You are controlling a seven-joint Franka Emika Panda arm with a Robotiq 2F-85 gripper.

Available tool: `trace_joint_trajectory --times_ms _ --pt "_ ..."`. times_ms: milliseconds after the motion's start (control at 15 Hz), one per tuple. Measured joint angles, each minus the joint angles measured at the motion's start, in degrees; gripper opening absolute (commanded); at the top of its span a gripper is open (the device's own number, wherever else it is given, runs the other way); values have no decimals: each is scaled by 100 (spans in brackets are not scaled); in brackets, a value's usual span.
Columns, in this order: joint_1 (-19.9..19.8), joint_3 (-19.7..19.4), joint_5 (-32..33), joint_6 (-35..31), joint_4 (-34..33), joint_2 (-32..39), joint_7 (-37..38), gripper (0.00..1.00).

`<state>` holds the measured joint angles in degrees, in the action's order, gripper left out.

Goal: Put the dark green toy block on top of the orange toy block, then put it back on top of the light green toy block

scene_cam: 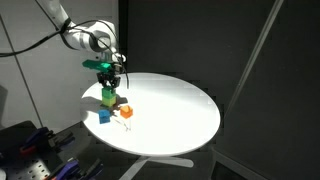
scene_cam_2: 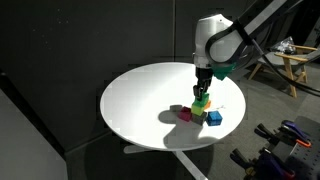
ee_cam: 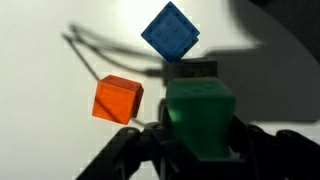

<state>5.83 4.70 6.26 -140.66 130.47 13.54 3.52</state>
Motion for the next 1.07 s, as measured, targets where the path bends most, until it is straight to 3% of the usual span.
trace_joint_trajectory --times_ms 1067 --pt "-20 -101 -2 803 -1 -714 127 26"
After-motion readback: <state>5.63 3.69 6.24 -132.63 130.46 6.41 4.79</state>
